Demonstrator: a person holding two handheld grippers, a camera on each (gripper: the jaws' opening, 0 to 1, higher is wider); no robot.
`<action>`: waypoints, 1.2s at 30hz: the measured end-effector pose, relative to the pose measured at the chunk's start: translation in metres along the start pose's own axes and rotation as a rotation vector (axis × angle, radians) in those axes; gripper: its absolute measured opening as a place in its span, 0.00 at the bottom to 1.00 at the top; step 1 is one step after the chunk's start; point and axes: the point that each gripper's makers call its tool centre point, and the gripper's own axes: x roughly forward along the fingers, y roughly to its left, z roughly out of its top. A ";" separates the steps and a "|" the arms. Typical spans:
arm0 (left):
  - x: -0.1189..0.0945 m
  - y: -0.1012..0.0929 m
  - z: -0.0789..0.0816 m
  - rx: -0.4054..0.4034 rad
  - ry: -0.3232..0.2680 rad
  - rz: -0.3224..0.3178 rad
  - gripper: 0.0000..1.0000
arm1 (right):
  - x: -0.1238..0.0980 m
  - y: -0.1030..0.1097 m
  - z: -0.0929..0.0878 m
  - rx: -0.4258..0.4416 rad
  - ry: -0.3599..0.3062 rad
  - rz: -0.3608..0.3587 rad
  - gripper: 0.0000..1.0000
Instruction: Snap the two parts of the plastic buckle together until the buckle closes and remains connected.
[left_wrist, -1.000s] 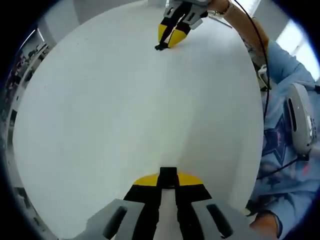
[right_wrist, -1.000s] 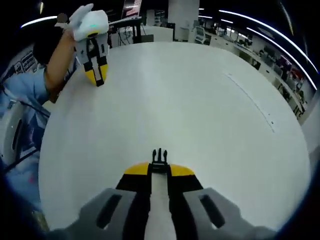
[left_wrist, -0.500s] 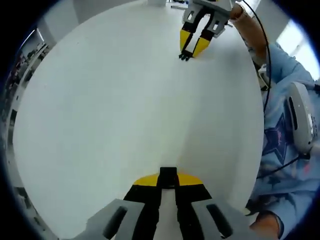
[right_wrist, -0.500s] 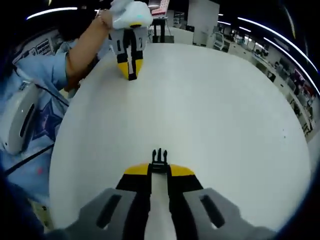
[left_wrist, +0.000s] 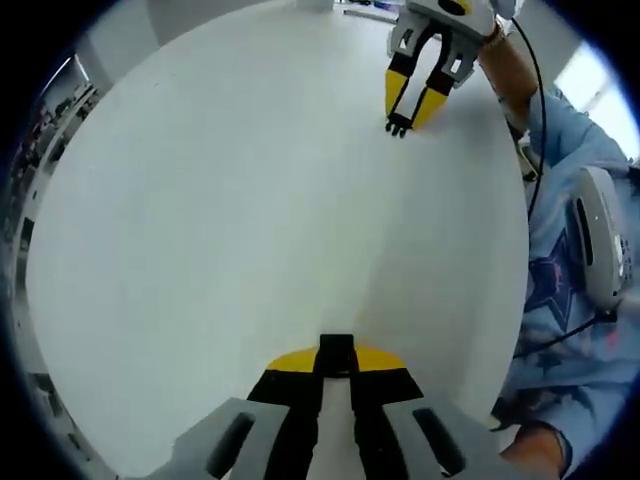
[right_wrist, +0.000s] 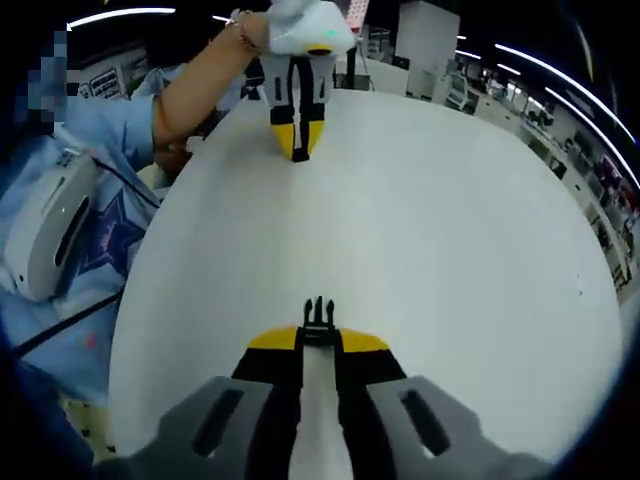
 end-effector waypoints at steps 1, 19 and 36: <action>0.000 0.000 0.000 0.002 0.000 0.000 0.10 | 0.000 0.001 0.000 -0.002 0.001 0.003 0.11; 0.001 -0.006 0.015 0.103 -0.040 -0.039 0.10 | -0.006 0.001 -0.004 0.019 0.002 -0.015 0.11; 0.008 -0.020 0.041 0.168 -0.082 -0.077 0.10 | -0.003 0.001 -0.001 0.016 0.026 -0.014 0.11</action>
